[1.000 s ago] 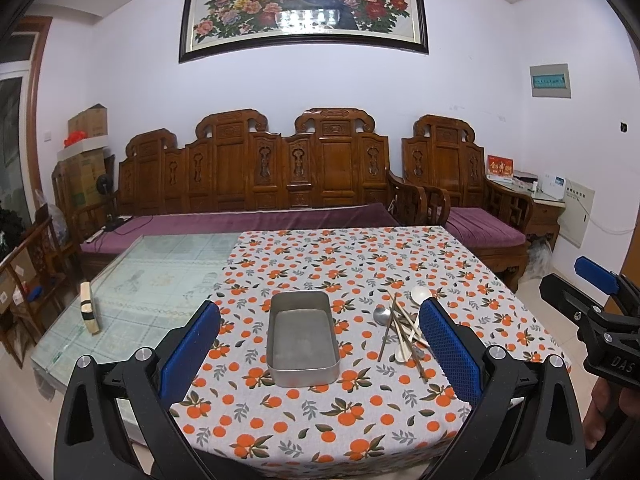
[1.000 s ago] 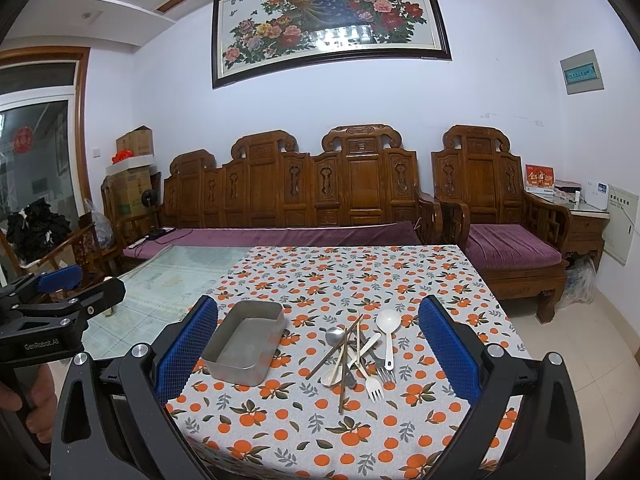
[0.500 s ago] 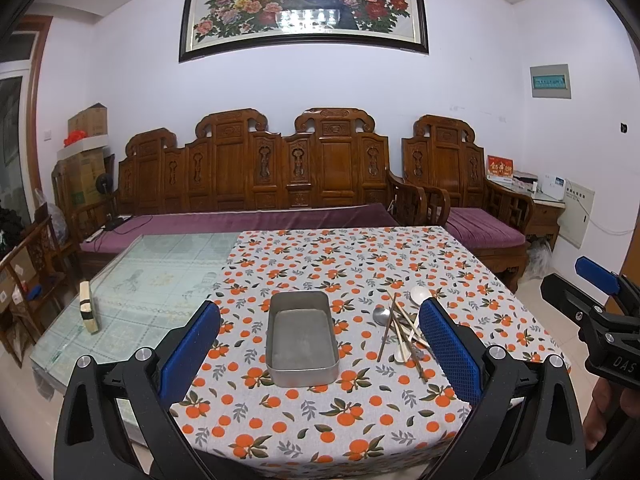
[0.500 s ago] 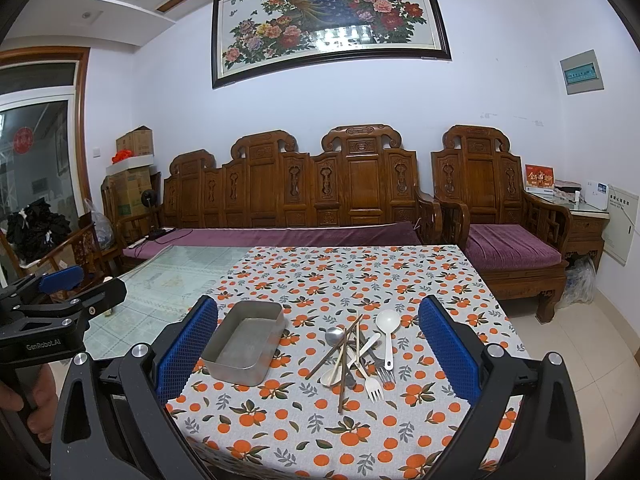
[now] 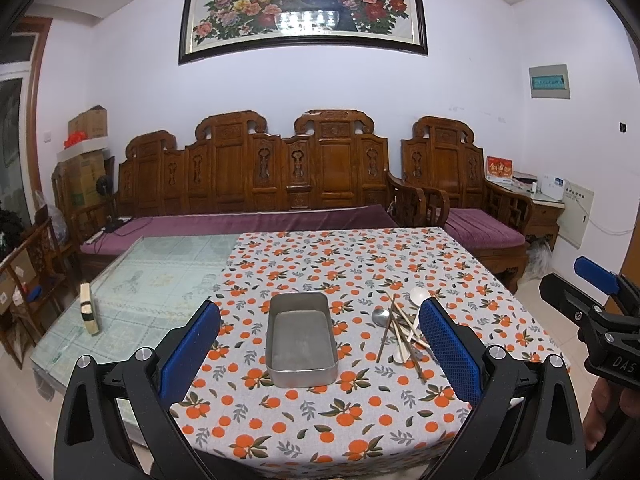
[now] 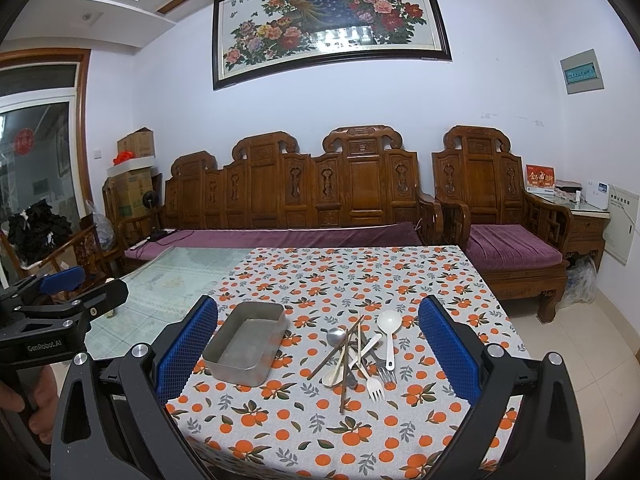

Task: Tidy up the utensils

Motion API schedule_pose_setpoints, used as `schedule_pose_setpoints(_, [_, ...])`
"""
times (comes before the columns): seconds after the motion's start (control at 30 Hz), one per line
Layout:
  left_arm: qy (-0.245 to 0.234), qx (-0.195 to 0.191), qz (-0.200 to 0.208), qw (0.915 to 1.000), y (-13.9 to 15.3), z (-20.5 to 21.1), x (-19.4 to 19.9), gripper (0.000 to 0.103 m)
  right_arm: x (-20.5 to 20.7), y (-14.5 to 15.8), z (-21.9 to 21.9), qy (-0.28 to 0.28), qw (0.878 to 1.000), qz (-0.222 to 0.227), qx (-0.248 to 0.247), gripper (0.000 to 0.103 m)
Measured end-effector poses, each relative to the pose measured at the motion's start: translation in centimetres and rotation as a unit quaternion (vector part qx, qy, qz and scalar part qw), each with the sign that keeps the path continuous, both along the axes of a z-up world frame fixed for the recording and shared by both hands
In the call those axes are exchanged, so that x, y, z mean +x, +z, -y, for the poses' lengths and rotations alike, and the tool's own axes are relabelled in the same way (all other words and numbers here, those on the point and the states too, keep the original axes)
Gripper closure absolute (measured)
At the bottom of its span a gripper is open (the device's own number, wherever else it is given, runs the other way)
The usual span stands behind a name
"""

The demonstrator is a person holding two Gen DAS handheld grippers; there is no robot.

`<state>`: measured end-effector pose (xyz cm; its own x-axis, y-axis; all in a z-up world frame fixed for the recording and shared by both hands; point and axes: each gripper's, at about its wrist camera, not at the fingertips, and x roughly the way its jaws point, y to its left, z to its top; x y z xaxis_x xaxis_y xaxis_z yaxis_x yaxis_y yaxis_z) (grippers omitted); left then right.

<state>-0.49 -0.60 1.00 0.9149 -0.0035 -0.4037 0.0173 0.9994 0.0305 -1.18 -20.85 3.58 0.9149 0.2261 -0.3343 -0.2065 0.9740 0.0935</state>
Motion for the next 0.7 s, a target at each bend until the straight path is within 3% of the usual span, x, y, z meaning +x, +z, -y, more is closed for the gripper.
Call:
schedule_pose_setpoints(0.37, [-0.003, -0.004, -0.007, 1.0, -0.3, 0.5, 0.1, 0.007, 0.4, -0.2, -0.3, -0.003, 1.0, -0.008, 0.001, 0.003])
schedule_pose_setpoints(0.7, [-0.01, -0.019, -0.048, 0.9986, -3.7, -0.2, 2.4, 0.007, 2.8, -3.2, 1.2, 0.002, 0.999, -0.033, -0.001, 0.004])
